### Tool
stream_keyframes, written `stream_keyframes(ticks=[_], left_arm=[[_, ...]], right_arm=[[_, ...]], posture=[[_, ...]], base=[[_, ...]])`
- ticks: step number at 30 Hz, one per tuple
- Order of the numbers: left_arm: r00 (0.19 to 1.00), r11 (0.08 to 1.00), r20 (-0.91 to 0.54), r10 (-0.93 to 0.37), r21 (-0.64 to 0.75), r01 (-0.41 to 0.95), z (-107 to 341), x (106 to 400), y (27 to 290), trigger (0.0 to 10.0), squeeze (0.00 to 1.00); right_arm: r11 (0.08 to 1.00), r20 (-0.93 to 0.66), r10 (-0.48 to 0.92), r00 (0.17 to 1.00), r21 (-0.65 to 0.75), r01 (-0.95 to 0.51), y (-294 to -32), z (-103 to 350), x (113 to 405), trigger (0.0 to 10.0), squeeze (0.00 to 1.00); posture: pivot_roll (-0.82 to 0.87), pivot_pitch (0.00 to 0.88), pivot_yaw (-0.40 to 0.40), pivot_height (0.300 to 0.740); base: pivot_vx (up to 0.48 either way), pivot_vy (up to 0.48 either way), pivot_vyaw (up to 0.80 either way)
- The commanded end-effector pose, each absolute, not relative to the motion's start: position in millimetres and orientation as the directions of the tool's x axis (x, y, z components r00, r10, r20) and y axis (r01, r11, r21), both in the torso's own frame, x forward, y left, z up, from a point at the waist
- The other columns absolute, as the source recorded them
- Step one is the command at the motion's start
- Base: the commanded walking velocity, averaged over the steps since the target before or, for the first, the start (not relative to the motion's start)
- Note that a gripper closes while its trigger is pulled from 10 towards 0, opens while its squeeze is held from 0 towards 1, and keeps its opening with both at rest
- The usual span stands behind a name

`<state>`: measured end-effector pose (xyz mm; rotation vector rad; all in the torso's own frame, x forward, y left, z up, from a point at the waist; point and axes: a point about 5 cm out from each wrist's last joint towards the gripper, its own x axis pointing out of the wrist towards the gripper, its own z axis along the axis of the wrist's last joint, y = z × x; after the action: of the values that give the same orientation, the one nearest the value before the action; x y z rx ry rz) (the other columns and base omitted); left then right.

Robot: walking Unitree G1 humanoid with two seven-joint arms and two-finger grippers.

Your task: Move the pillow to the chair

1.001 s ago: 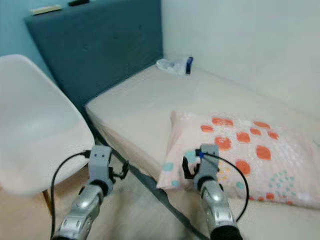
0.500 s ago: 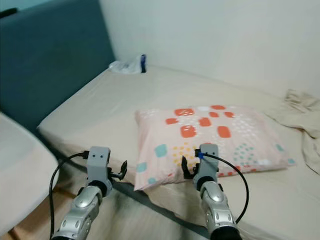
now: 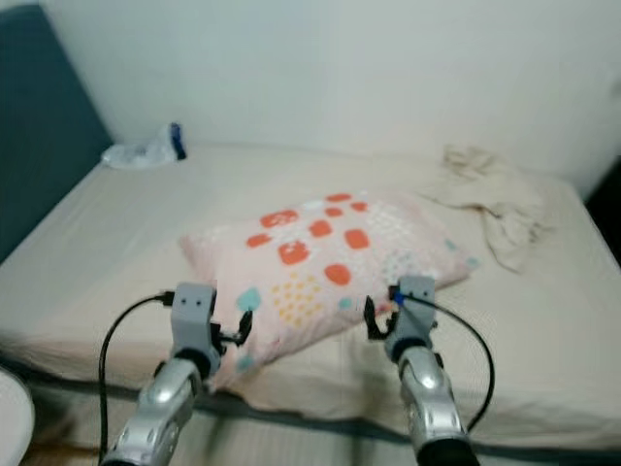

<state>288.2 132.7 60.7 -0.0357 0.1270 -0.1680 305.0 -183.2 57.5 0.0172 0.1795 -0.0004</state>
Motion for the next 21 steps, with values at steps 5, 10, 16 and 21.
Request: stream_keyframes(ticks=[5,10,16,21], left_arm=[[0.987,0.993,-0.101,-0.121,-0.029,0.119,63.6,291.0,144.1,10.0,0.0],[0.989,0.994,-0.102,-0.104,-0.033,0.101,64.4,293.5,146.5,10.0,0.0],[0.991,0.996,-0.103,-0.083,-0.053,0.078,64.6,294.7,148.0,10.0,0.0],[0.991,0.995,-0.114,-0.076,-0.071,0.068,63.0,294.3,148.8,10.0,0.0]], right_arm=[[1.0,-0.168,-0.006,0.986,0.007,0.007,-186.4,60.0,308.3,10.0,0.0],[1.0,-0.16,0.003,0.987,0.0,-0.003,-185.3,63.1,311.1,10.0,0.0],[1.0,-0.153,0.022,0.988,0.007,-0.021,-181.5,64.3,313.7,10.0,0.0],[0.999,-0.139,0.037,0.99,0.005,-0.037,-177.7,65.4,313.9,10.0,0.0]], posture=[[-0.06,0.102,0.033,0.74],[-0.07,0.099,0.033,0.74],[-0.06,0.103,0.034,0.74],[-0.06,0.103,0.032,0.74]], base=[[0.0,0.0,-0.76],[0.0,0.0,-0.76],[0.0,0.0,-0.76],[0.0,0.0,-0.15]])
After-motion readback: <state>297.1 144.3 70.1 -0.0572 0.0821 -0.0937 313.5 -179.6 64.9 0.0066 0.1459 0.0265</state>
